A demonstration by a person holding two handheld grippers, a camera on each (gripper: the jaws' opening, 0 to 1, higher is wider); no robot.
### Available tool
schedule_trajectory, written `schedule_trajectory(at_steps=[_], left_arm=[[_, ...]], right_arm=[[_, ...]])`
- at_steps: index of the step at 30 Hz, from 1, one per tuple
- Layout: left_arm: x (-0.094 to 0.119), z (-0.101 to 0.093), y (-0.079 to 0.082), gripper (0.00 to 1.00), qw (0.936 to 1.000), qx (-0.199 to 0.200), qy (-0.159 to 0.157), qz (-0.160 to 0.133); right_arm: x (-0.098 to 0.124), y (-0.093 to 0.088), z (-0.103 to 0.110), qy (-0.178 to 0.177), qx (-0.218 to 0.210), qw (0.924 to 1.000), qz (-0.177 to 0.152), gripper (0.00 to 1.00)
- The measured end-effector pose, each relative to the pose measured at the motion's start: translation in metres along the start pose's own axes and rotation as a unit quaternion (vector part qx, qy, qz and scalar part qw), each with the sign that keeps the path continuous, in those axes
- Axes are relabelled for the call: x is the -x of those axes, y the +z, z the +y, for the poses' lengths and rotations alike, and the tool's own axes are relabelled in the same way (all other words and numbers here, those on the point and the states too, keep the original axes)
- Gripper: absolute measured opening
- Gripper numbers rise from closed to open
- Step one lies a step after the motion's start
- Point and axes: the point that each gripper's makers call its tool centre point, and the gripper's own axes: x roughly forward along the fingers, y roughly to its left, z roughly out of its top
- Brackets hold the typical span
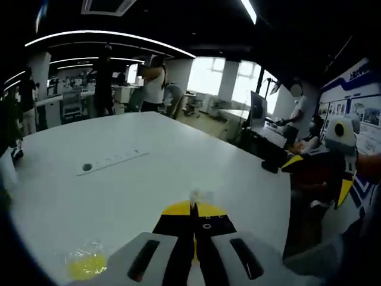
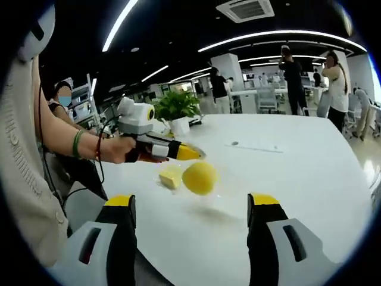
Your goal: Compare the silicone blocks by pressing each to a similar depth, holding the contact briefly, and releasing to observe deformation and rebound differences across the visible hardness samples.
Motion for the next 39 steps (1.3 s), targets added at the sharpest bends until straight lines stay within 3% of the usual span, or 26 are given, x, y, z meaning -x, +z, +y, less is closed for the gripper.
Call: schedule_trajectory(at_steps=[6, 10, 13, 24, 28, 29, 32, 39], left_arm=[[0.027, 0.004, 0.011, 0.00, 0.9999, 0.008, 0.003, -0.007], [0.048, 0.005, 0.021, 0.00, 0.9998, -0.008, 0.005, -0.016], [0.064, 0.006, 0.032, 0.00, 0.9995, -0.013, 0.006, -0.029], [0.119, 0.005, 0.065, 0.00, 0.9984, -0.017, -0.007, -0.054], [0.129, -0.003, 0.072, 0.00, 0.9979, -0.029, -0.019, -0.055], [0.130, -0.009, 0.070, 0.00, 0.9982, -0.014, -0.038, -0.044], [0.133, -0.014, 0.071, 0.00, 0.9974, -0.045, -0.044, -0.035], [0.132, -0.021, 0.077, 0.00, 0.9960, -0.049, -0.064, -0.037]], right_arm=[[0.002, 0.011, 0.012, 0.005, 0.029, 0.9996, 0.002, 0.71], [0.003, 0.022, 0.019, 0.015, 0.056, 0.9983, 0.004, 0.71], [0.002, 0.033, 0.023, 0.027, 0.093, 0.9952, 0.016, 0.71], [-0.013, 0.072, 0.035, 0.071, 0.165, 0.9831, 0.037, 0.70], [-0.027, 0.081, 0.039, 0.097, 0.186, 0.9764, 0.052, 0.71], [-0.031, 0.081, 0.040, 0.107, 0.187, 0.9748, 0.059, 0.72], [-0.045, 0.080, 0.034, 0.116, 0.203, 0.9682, 0.089, 0.72], [-0.078, 0.090, 0.041, 0.157, 0.232, 0.9526, 0.119, 0.72]])
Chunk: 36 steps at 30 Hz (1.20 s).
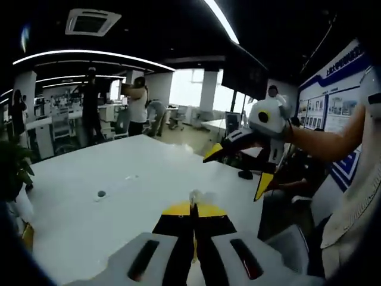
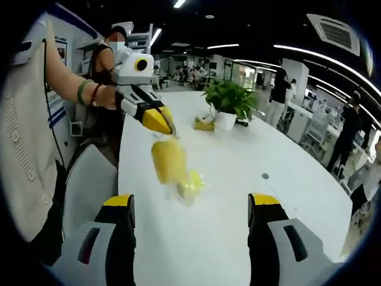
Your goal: Compare the silicone blocks by pressing each to a similar depth, holding the contact briefly, and releasing to observe deformation and rebound differences across the visible hardness samples.
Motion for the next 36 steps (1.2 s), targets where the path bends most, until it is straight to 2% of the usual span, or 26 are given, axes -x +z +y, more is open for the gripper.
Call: schedule_trajectory(at_steps=[6, 20, 27, 32, 36], left_arm=[[-0.003, 0.003, 0.007, 0.00, 1.0000, 0.001, -0.009, -0.003], [-0.009, 0.006, 0.021, 0.00, 0.9996, 0.000, -0.026, -0.008], [-0.010, -0.001, 0.029, 0.00, 0.9992, 0.004, -0.037, -0.014], [-0.012, -0.004, 0.033, 0.00, 0.9990, 0.000, -0.040, -0.019], [-0.012, -0.004, 0.038, 0.00, 0.9987, 0.004, -0.043, -0.025]], right_arm=[[-0.026, 0.004, 0.004, 0.048, 0.021, 0.9983, 0.025, 0.71], [-0.069, 0.014, 0.013, 0.106, 0.053, 0.9920, 0.044, 0.69], [-0.080, 0.020, 0.018, 0.120, 0.065, 0.9900, 0.035, 0.68], [-0.082, 0.026, 0.020, 0.128, 0.074, 0.9888, 0.021, 0.54], [-0.081, 0.033, 0.023, 0.134, 0.060, 0.9891, 0.007, 0.50]])
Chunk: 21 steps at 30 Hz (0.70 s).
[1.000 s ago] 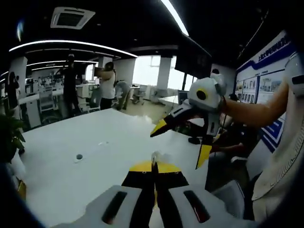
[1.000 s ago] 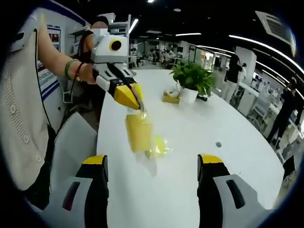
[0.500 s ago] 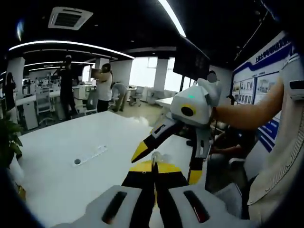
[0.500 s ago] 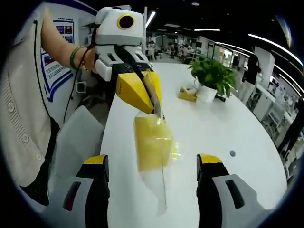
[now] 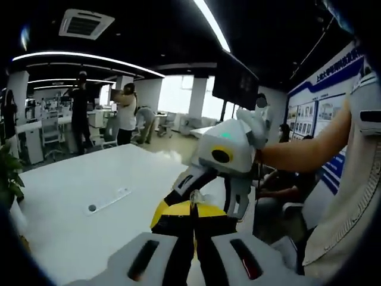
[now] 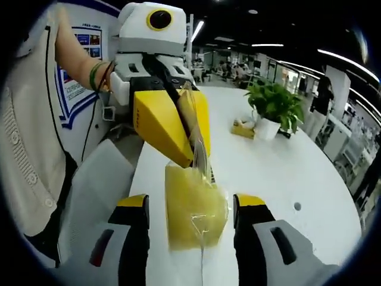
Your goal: Compare the silicone blocks by pressing each to a similar depth, holding the contact briefly, and releasing to observe deformation and rebound differences across the visible hardness samples.
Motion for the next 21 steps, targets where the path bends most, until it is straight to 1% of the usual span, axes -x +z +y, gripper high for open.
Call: schedule_trajectory(at_steps=[2, 3, 4, 6, 12, 15, 19, 21], left_arm=[[0.000, -0.001, 0.004, 0.00, 1.0000, 0.001, -0.002, -0.006], [0.000, -0.002, 0.006, 0.00, 1.0000, 0.002, -0.005, -0.008], [0.000, -0.003, 0.006, 0.00, 0.9999, 0.001, -0.006, -0.008], [0.001, -0.006, 0.007, 0.00, 0.9999, -0.005, -0.008, -0.007], [0.004, -0.008, 0.012, 0.00, 0.9999, -0.010, -0.006, -0.012], [0.006, -0.010, 0.015, 0.00, 0.9998, -0.012, -0.006, -0.016], [0.008, -0.013, 0.017, 0.00, 0.9998, -0.010, -0.008, -0.018], [0.008, -0.014, 0.016, 0.00, 0.9997, -0.018, -0.007, -0.013]], right_arm=[[0.000, 0.001, -0.001, -0.001, 0.005, 1.0000, -0.005, 0.46], [-0.001, 0.001, -0.001, -0.001, 0.009, 0.9999, -0.004, 0.41], [0.000, 0.001, -0.001, -0.002, 0.011, 0.9999, -0.004, 0.35], [0.000, 0.004, 0.000, -0.001, 0.007, 0.9999, -0.015, 0.33], [0.003, 0.010, 0.000, -0.010, 0.012, 0.9996, -0.024, 0.27], [0.005, 0.014, 0.001, -0.019, 0.021, 0.9994, -0.021, 0.23], [0.006, 0.014, 0.005, -0.015, 0.012, 0.9997, -0.016, 0.18], [0.006, 0.013, 0.006, -0.018, 0.010, 0.9997, -0.011, 0.17]])
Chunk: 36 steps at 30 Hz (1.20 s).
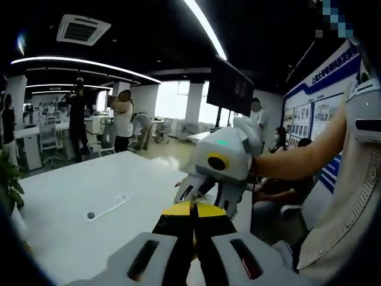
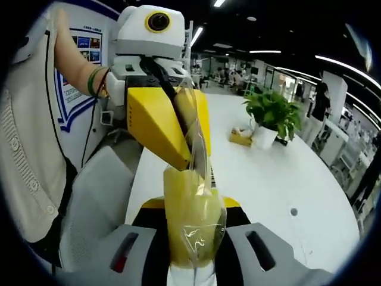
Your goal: Compare the silicone blocks by pressing each to a similar depth, holding the contact briefly, and releasing to observe deformation and rebound differences across the visible hardness samples.
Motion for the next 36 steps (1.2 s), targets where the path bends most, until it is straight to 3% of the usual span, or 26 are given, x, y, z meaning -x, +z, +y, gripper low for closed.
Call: schedule_trajectory(at_steps=[36], left_arm=[[0.0014, -0.0076, -0.0027, 0.00, 0.9998, -0.015, -0.001, 0.009]], right_arm=[[0.0023, -0.0049, 0.0100, 0.007, -0.008, 0.9997, 0.021, 0.13]])
